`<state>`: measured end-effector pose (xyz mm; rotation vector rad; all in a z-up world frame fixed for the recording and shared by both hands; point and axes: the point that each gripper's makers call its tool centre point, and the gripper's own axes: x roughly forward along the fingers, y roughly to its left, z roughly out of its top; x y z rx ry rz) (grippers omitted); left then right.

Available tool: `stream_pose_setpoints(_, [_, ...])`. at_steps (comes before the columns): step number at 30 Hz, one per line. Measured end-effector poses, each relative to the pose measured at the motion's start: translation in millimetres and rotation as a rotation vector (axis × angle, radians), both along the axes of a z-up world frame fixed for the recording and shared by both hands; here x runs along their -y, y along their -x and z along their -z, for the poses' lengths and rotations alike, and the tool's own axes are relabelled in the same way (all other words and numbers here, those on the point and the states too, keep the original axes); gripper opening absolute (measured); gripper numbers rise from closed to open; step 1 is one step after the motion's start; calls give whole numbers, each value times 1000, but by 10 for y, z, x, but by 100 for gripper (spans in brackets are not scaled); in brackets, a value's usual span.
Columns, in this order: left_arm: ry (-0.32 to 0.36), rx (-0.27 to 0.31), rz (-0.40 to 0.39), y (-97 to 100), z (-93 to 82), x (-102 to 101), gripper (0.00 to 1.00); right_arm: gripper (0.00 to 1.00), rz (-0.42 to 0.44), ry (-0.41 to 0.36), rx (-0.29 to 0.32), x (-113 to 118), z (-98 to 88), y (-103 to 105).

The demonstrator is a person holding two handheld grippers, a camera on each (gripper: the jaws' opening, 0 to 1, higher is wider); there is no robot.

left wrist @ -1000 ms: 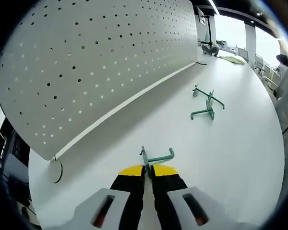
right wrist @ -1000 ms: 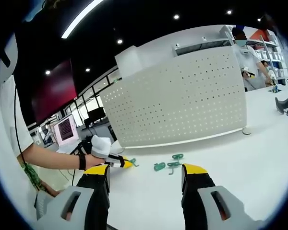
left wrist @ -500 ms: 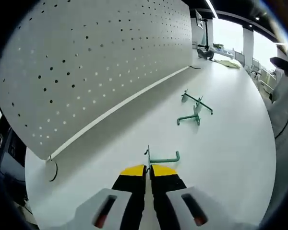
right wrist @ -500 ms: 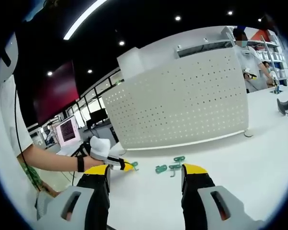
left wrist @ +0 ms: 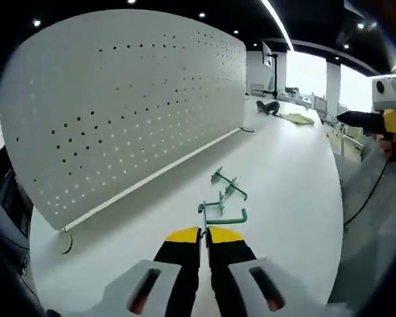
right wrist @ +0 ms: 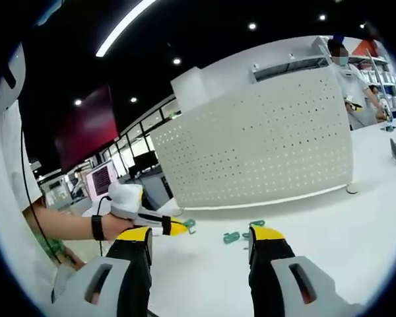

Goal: Insert the hook assembly into the mounting plate slot until the hook locks in place.

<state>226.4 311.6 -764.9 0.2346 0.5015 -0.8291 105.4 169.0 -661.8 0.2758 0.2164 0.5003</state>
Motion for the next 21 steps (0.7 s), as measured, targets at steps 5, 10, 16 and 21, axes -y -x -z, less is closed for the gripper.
stream_pose_setpoints(5, [35,14,-13,132,-133,34,4,59,-24,-2,13,-57,-36,0])
stream_pose_setpoints(10, [92,14,-36,256,-256,48,4,58,-46,-10,32,-104,-75,-5])
stream_pose_setpoints(16, [147,28,-15,484,-402,175,4,57,-67,-25,55,-179,-147,-5])
stream_pose_setpoints(21, [227,45,-7,654,-597,328,4,51,-101,-33,52,-267,-149,26])
